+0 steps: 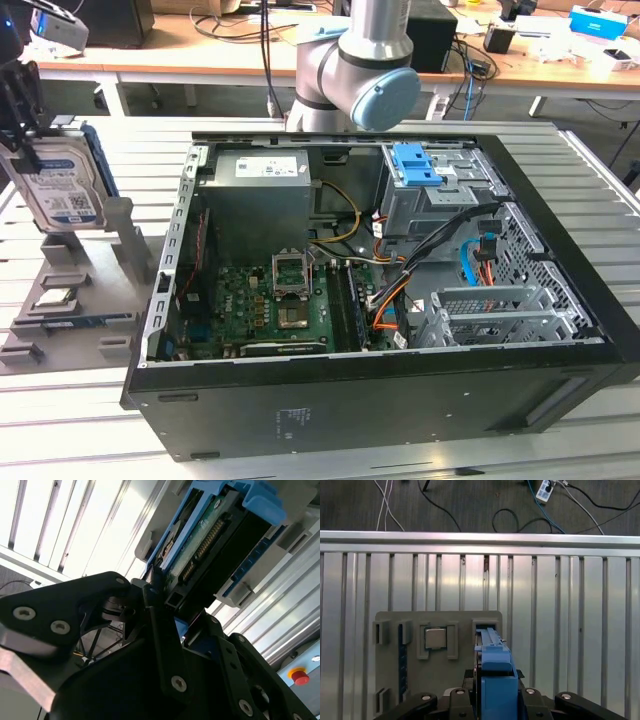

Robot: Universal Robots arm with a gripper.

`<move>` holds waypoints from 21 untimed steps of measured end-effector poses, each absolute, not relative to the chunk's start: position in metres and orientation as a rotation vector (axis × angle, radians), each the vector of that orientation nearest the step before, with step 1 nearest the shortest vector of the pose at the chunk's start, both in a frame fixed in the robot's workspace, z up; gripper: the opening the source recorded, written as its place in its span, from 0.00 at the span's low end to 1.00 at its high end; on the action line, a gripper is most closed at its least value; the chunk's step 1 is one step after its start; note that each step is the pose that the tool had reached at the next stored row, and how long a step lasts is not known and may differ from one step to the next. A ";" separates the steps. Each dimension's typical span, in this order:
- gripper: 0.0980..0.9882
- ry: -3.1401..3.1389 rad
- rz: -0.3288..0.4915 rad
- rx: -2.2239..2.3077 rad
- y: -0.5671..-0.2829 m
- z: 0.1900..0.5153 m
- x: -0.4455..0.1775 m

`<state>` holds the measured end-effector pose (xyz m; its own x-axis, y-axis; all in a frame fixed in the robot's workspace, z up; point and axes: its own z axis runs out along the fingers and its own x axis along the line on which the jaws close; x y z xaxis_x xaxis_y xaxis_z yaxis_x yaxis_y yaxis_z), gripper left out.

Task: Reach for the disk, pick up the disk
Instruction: 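Pick up the disk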

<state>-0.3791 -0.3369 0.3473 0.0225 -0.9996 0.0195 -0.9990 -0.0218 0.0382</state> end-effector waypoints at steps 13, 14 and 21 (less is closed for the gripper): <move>0.30 -2.168 -0.020 2.217 -0.337 0.369 -0.379; 0.30 -2.168 -0.020 2.217 -0.337 0.371 -0.379; 0.30 -2.168 -0.020 2.217 -0.337 0.384 -0.379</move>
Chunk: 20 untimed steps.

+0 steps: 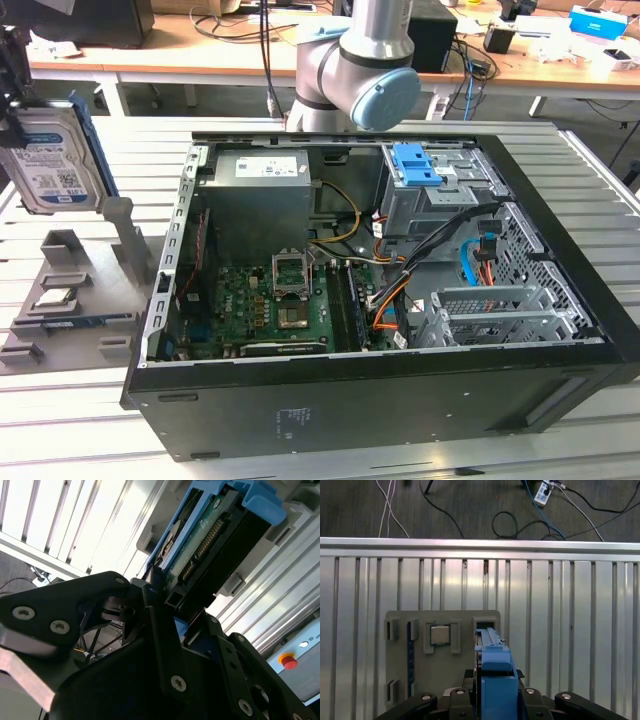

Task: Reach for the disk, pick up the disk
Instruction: 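Pick up the disk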

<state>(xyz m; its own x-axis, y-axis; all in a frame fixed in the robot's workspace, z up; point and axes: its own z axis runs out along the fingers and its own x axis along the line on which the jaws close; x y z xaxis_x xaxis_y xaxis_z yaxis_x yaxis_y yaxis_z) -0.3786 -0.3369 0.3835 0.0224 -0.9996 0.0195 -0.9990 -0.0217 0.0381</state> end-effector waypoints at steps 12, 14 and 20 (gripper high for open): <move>0.30 -2.168 -0.020 2.217 -0.337 0.407 -0.378; 0.30 -2.168 -0.020 2.217 -0.337 0.412 -0.378; 0.30 -2.168 -0.020 2.217 -0.337 0.438 -0.378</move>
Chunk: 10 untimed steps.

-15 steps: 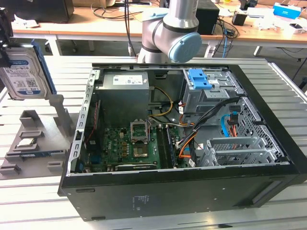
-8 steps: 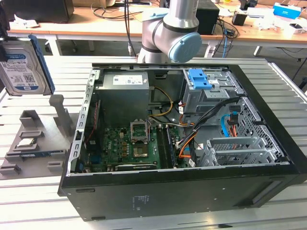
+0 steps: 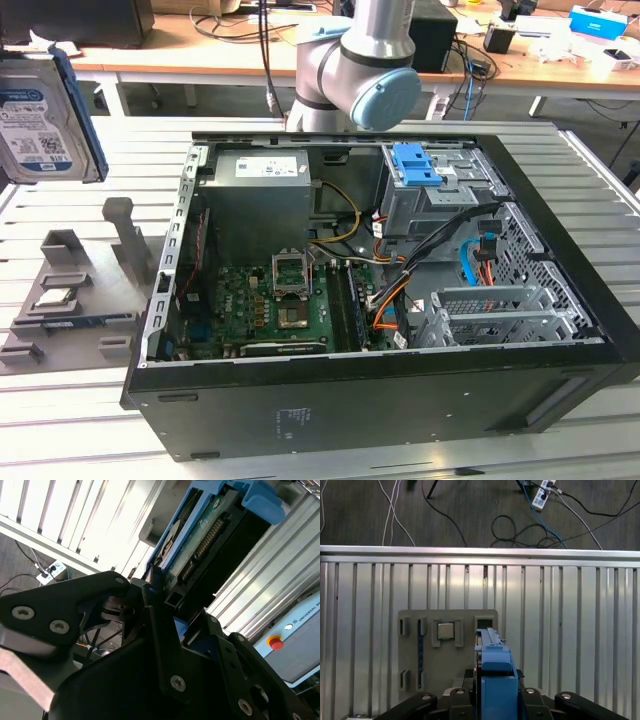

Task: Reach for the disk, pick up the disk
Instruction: 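Pick up the disk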

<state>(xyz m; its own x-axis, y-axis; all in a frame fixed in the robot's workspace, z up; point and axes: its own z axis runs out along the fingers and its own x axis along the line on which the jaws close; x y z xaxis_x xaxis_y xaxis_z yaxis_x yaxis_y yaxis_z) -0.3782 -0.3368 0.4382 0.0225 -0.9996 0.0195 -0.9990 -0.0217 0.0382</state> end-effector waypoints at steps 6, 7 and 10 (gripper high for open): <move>0.30 -2.168 -0.020 2.217 -0.337 0.463 -0.378; 0.30 -2.168 -0.020 2.217 -0.337 0.464 -0.378; 0.30 -2.168 -0.020 2.217 -0.337 0.474 -0.378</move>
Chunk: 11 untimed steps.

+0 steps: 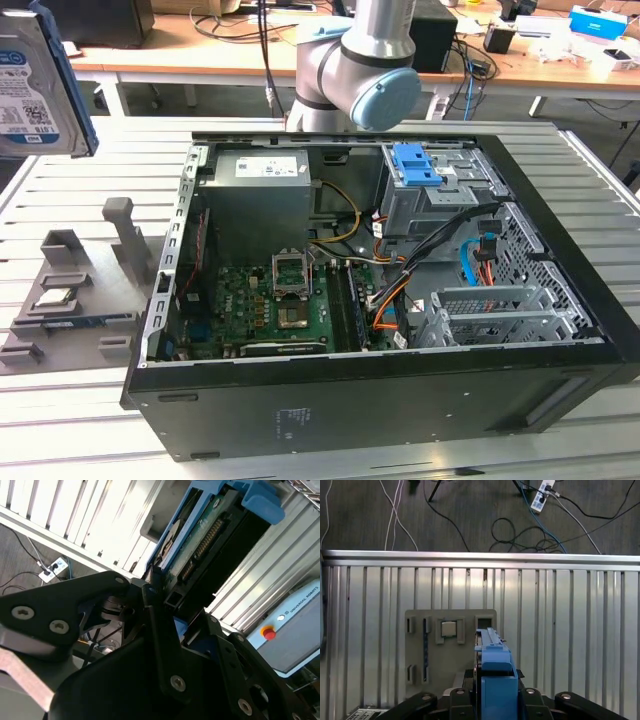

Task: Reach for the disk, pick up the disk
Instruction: 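Pick up the disk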

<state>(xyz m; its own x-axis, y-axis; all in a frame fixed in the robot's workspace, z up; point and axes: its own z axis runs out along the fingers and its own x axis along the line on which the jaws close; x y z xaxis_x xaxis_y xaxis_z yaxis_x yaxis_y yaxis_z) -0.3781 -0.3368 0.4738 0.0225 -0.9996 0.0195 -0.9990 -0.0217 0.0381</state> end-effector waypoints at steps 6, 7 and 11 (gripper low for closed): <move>0.30 -2.168 -0.020 2.217 -0.337 0.489 -0.378; 0.30 -2.168 -0.020 2.217 -0.337 0.490 -0.378; 0.30 -2.168 -0.020 2.217 -0.337 0.497 -0.378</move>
<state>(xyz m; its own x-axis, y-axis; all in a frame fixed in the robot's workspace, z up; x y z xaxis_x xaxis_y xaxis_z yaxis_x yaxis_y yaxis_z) -0.3779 -0.3368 0.4971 0.0225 -0.9996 0.0195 -0.9990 -0.0217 0.0382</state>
